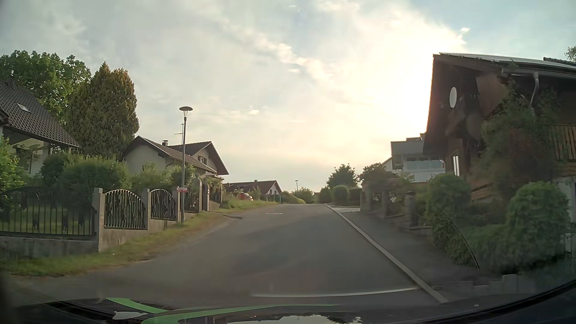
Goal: Follow the waypoints while adhering to traffic rules and regulations
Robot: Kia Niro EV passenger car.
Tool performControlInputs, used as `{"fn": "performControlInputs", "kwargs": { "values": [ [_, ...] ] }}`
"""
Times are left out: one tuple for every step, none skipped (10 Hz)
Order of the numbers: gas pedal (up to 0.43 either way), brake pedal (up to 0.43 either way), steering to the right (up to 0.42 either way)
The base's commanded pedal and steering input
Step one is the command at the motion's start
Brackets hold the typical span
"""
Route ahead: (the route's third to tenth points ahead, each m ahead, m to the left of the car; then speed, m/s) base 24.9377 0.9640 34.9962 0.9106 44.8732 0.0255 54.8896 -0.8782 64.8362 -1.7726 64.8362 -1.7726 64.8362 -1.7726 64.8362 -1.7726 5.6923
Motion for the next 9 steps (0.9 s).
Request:
{"fn": "performControlInputs", "kwargs": {
  "values": [
    [0.177,0.0,-0.003],
    [0.177,0.0,-0.003],
    [0.177,0.0,-0.003],
    [0.177,0.0,-0.003],
    [0.177,0.0,-0.003],
    [0.177,0.0,-0.003],
    [0.177,0.0,-0.003],
    [0.177,0.0,0.0],
    [0.177,0.0,0.007]
  ]
}}
